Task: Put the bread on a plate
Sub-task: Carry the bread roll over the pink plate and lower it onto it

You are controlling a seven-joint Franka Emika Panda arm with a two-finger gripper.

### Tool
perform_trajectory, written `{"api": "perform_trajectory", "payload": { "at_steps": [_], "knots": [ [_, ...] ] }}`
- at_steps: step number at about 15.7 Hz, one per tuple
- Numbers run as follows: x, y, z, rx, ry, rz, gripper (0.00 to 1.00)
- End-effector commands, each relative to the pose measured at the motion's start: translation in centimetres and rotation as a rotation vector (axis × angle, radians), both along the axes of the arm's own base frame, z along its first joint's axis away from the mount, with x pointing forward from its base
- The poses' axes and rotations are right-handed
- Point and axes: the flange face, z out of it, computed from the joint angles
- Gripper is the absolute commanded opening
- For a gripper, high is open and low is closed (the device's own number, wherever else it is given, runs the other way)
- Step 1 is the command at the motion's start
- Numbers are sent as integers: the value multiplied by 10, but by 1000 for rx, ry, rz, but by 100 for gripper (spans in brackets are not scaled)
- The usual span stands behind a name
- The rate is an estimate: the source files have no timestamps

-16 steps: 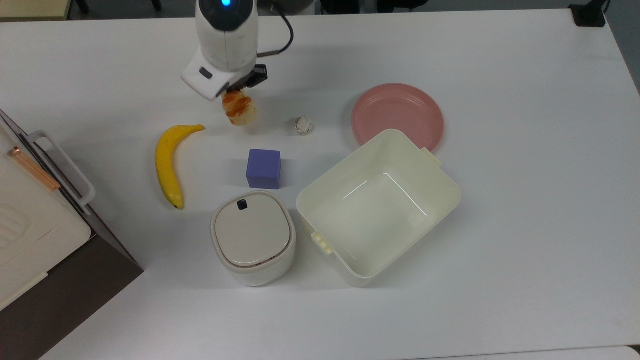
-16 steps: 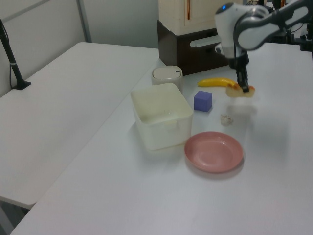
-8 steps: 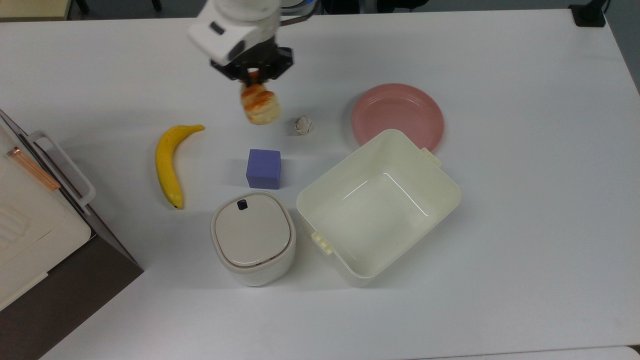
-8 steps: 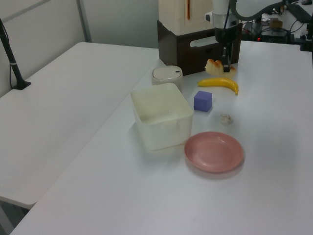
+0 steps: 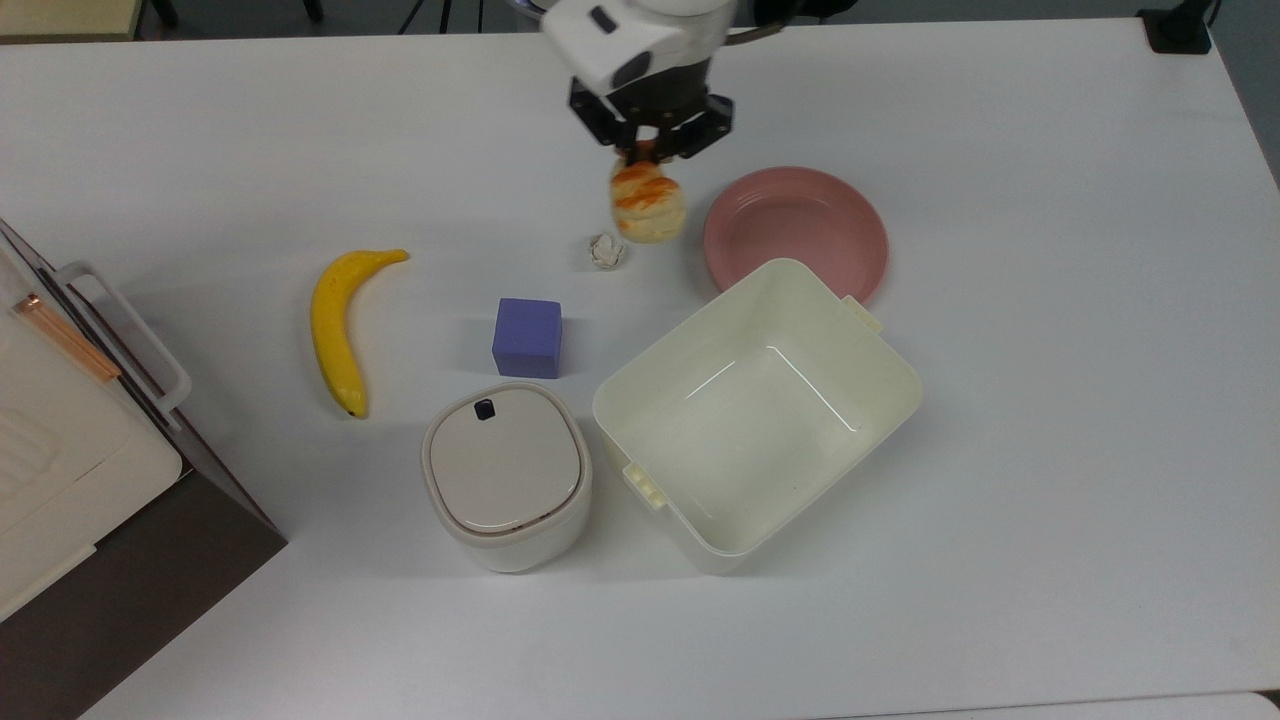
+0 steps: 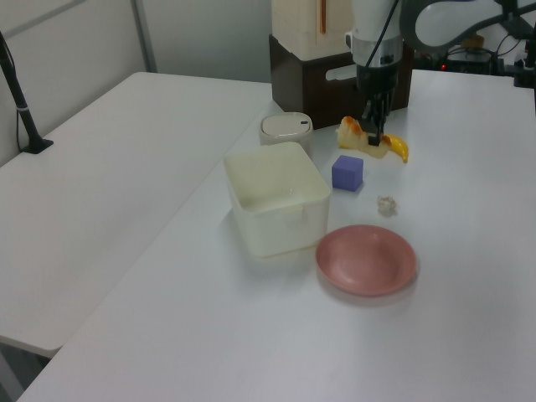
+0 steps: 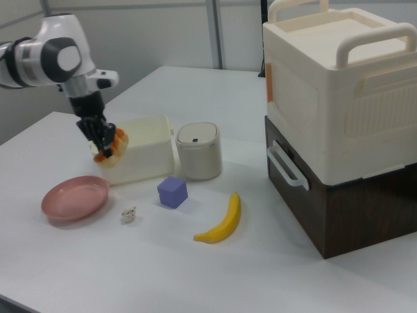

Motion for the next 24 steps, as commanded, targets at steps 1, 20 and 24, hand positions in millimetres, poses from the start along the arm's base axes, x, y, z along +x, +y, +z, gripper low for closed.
{"api": "perform_trajectory", "payload": {
  "at_steps": [1, 20, 24],
  "knots": [
    [-54, 43, -15, -52, 29, 91, 17],
    [-86, 162, -113, -188, -8, 288, 17],
    [-81, 175, -137, -243, -19, 278, 33]
  ]
}}
